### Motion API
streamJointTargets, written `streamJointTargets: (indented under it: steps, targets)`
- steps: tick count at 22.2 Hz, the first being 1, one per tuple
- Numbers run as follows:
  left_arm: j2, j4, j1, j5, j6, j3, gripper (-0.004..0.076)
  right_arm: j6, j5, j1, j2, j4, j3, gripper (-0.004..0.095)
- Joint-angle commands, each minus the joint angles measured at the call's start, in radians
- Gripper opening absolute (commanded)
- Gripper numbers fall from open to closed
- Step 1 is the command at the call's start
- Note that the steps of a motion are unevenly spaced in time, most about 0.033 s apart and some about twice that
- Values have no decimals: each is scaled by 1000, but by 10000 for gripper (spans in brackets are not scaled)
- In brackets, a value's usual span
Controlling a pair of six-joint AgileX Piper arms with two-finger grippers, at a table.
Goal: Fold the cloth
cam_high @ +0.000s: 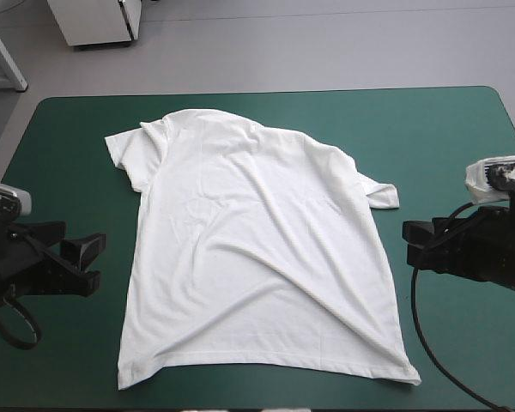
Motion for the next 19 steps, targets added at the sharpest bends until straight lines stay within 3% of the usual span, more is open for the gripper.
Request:
streamJointTargets:
  steps: [1, 8, 13, 19]
  targets:
    - [3, 1, -3, 29, -10, 54, 438, -11, -31, 1, 15, 0, -29, 426]
    - [-58, 10, -3, 29, -16, 423, 436, -22, -31, 1, 52, -2, -27, 412]
    - [-67, -35, -3, 29, -26, 641, 382, -36, -31, 1, 74, -4, -25, 370]
    - [-67, 28, -3, 29, -56, 750, 382, -36, -31, 1, 91, 0, -25, 370]
